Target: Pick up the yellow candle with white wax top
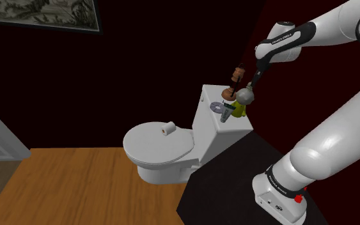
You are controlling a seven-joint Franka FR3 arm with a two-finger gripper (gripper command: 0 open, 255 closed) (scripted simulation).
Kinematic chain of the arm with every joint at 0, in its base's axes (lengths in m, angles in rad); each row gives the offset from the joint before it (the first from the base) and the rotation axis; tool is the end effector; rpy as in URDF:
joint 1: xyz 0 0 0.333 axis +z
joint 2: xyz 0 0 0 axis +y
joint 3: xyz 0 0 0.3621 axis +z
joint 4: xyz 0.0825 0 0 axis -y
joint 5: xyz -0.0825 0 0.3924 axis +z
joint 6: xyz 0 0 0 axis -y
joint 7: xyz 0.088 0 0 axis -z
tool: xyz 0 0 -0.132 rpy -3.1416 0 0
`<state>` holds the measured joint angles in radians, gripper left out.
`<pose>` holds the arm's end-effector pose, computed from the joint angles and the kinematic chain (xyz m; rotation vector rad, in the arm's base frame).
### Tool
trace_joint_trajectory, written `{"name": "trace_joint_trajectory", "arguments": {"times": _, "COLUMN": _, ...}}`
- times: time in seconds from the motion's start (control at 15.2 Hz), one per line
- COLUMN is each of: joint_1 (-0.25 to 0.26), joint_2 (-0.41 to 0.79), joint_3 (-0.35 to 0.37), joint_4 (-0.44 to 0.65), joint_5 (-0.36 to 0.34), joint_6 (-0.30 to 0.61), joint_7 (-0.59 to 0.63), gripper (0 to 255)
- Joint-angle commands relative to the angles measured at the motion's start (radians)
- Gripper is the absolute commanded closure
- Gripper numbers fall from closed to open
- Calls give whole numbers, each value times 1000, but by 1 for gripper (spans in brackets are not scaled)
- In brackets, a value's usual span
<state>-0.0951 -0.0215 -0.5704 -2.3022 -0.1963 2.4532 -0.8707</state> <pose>0.4192 -0.3337 0.3870 2.8896 0.5042 0.0507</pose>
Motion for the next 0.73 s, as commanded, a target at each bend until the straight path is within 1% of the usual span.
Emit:
{"name": "trace_joint_trajectory", "arguments": {"times": 0.0, "joint_1": -1, "joint_2": 32, "joint_3": -2, "joint_4": -6, "joint_5": 18, "joint_6": 38, "joint_7": -14, "gripper": 0}}
{"name": "trace_joint_trajectory", "arguments": {"times": 0.26, "joint_1": -4, "joint_2": 74, "joint_3": -2, "joint_4": -24, "joint_5": 45, "joint_6": 94, "joint_7": -28, "gripper": 0}}
{"name": "trace_joint_trajectory", "arguments": {"times": 0.46, "joint_1": -4, "joint_2": 81, "joint_3": -1, "joint_4": -26, "joint_5": 49, "joint_6": 102, "joint_7": -30, "gripper": 0}}
{"name": "trace_joint_trajectory", "arguments": {"times": 0.53, "joint_1": -5, "joint_2": 81, "joint_3": -2, "joint_4": -25, "joint_5": 50, "joint_6": 101, "joint_7": -32, "gripper": 255}}
{"name": "trace_joint_trajectory", "arguments": {"times": 0.66, "joint_1": -5, "joint_2": 81, "joint_3": -2, "joint_4": -24, "joint_5": 50, "joint_6": 101, "joint_7": -32, "gripper": 255}}
